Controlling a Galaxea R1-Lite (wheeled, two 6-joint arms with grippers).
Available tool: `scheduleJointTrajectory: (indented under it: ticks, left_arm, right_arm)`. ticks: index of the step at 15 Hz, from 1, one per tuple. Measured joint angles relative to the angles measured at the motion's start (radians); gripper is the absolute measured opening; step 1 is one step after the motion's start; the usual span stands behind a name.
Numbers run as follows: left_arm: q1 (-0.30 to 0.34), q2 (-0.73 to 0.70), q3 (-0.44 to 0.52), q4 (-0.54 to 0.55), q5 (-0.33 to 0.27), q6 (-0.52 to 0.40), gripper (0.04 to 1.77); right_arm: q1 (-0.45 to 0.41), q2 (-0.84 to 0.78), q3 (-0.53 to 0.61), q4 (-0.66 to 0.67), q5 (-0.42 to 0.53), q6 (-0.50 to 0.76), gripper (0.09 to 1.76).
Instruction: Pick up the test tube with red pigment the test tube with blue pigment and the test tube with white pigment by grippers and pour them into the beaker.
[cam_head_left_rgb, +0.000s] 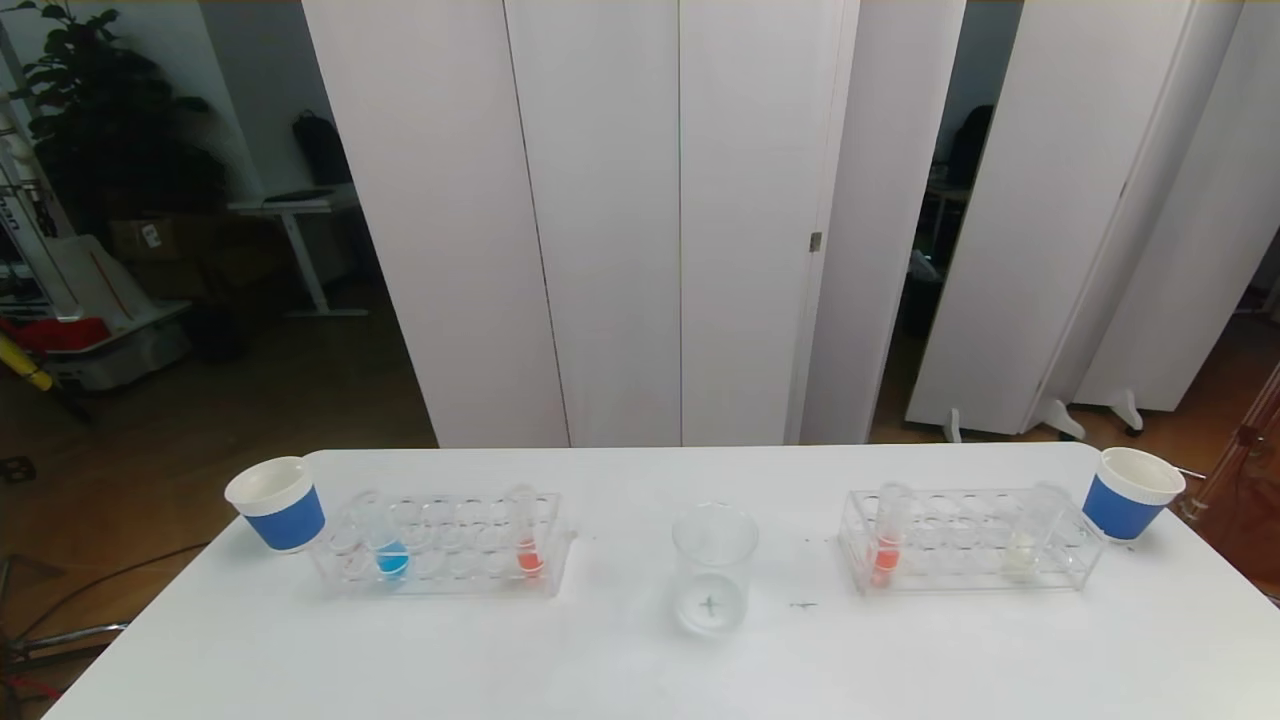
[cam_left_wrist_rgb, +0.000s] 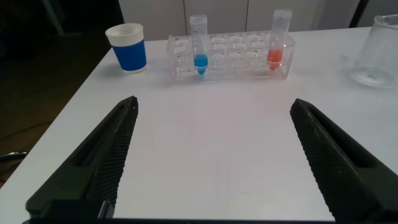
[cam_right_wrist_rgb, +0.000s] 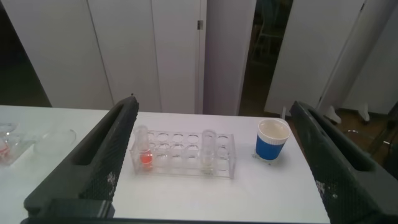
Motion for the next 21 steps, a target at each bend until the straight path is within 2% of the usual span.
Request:
scheduleJointTrajectory:
  ticks: [9,15,21]
  left_arm:
    - [0.0,0.0,0.0,0.0,0.0,0.0,1.75]
    - [0.0,0.0,0.0,0.0,0.0,0.0,1.75]
    - [0.0,0.0,0.0,0.0,0.0,0.0,1.75]
  right_arm:
    - [0.037,0.332,0.047,-0.262,-0.002,0.022,1.75]
    - [0.144,0.474,0.216,-0.514,-0.005,0.032,1.75]
    - [0.191,0.6,0.382,-0.757,-0.023,0.034,1.75]
